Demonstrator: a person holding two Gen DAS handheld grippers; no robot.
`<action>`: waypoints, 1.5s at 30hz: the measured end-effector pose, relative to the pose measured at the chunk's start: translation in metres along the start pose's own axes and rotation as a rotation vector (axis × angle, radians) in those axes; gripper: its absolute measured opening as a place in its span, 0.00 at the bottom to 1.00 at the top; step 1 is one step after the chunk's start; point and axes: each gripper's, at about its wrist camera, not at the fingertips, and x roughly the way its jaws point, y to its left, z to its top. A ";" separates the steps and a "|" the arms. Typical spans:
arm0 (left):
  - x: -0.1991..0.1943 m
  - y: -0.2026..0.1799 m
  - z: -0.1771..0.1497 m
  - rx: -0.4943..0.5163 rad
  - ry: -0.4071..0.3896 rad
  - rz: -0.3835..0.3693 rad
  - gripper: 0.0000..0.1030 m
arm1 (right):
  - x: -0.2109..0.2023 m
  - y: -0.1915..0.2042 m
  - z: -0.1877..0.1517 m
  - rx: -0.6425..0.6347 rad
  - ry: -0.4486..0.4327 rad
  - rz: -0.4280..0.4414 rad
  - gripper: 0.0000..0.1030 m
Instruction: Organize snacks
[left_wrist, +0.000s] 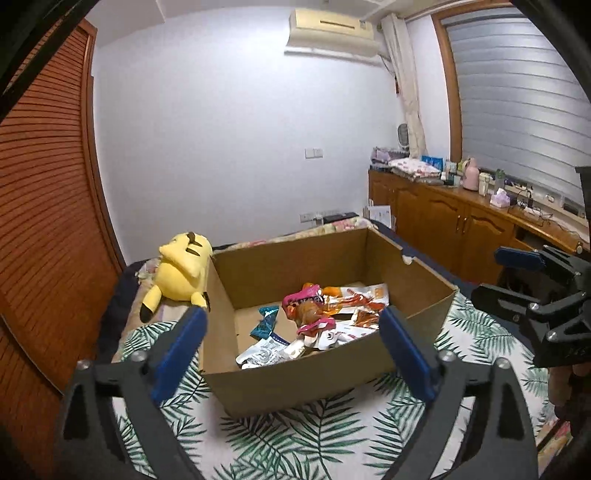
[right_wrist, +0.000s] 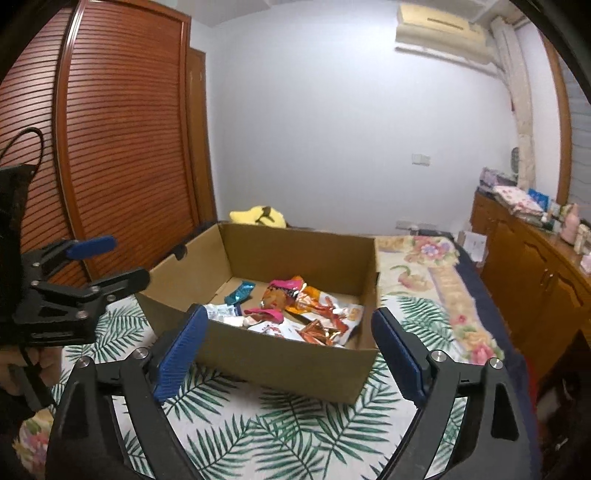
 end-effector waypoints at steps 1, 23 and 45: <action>-0.007 -0.001 0.001 -0.002 -0.008 0.004 0.99 | -0.007 0.001 0.000 0.001 -0.006 -0.006 0.93; -0.162 -0.029 -0.033 -0.088 -0.092 0.115 1.00 | -0.141 0.025 -0.026 0.055 -0.091 -0.106 1.00; -0.209 -0.038 -0.091 -0.159 -0.062 0.148 1.00 | -0.196 0.047 -0.070 0.042 -0.122 -0.134 1.00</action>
